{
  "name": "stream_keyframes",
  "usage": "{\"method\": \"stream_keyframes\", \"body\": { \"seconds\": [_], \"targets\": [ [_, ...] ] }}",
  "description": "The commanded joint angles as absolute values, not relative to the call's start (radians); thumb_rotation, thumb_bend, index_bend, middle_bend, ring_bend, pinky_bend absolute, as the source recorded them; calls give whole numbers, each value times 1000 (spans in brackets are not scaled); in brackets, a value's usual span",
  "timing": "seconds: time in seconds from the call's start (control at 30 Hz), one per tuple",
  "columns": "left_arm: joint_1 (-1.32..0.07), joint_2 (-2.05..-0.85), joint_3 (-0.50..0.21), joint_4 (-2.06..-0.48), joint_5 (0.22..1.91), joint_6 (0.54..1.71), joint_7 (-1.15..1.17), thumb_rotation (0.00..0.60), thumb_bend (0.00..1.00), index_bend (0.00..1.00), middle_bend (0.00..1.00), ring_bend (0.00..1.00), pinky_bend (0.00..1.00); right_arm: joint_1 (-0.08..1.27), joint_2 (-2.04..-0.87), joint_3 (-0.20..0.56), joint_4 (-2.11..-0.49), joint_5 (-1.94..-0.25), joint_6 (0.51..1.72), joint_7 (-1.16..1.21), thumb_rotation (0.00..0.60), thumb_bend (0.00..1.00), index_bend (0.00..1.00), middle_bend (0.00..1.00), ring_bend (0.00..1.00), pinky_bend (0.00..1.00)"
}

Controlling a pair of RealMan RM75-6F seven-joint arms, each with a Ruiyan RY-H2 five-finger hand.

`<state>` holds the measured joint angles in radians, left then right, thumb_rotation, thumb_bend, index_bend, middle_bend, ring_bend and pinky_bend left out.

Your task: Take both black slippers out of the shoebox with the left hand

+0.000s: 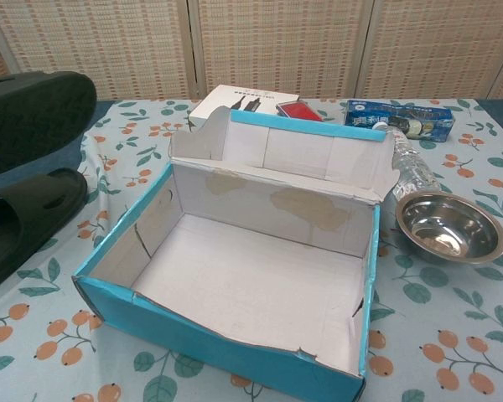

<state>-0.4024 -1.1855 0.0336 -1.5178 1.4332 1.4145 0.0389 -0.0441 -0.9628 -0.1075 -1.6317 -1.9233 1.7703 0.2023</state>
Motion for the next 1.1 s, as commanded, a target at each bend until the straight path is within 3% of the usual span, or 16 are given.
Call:
{"method": "stream_keyframes", "body": {
  "seconds": [0.03, 0.13, 0.3, 0.53, 0.73, 0.93, 1.1],
  "targets": [
    [-330, -1226, 60, -1378, 1491, 1491, -9, 600, 552, 836, 902, 683, 656, -44, -963, -109, -1633, -1929, 1771, 200, 414, 130, 0, 0, 0, 0],
    [-302, -1242, 83, -1302, 1511, 1490, -22, 600, 545, 822, 886, 663, 590, -46, -963, -110, -1633, -1932, 1776, 200, 414, 130, 0, 0, 0, 0],
    [-242, -1279, 99, -1210, 1538, 1540, -71, 600, 539, 801, 865, 654, 574, -46, -964, -108, -1630, -1927, 1775, 198, 414, 129, 0, 0, 0, 0],
    [-184, -1413, 97, -985, 1577, 1601, -66, 600, 506, 617, 730, 541, 534, -37, -968, -115, -1633, -1942, 1757, 190, 413, 130, 0, 0, 0, 0],
    [-172, -1518, 67, -826, 1537, 1538, -117, 600, 485, 337, 491, 334, 422, -33, -968, -120, -1636, -1949, 1746, 185, 415, 130, 0, 0, 0, 0],
    [-152, -1524, 76, -814, 1527, 1482, -125, 600, 460, 70, 192, 105, 314, -31, -965, -124, -1637, -1951, 1742, 186, 414, 131, 0, 0, 0, 0],
    [-138, -1500, 90, -835, 1528, 1449, -34, 600, 439, 0, 23, 1, 241, -35, -963, -127, -1640, -1958, 1750, 183, 413, 135, 0, 0, 0, 0]
  ]
}}
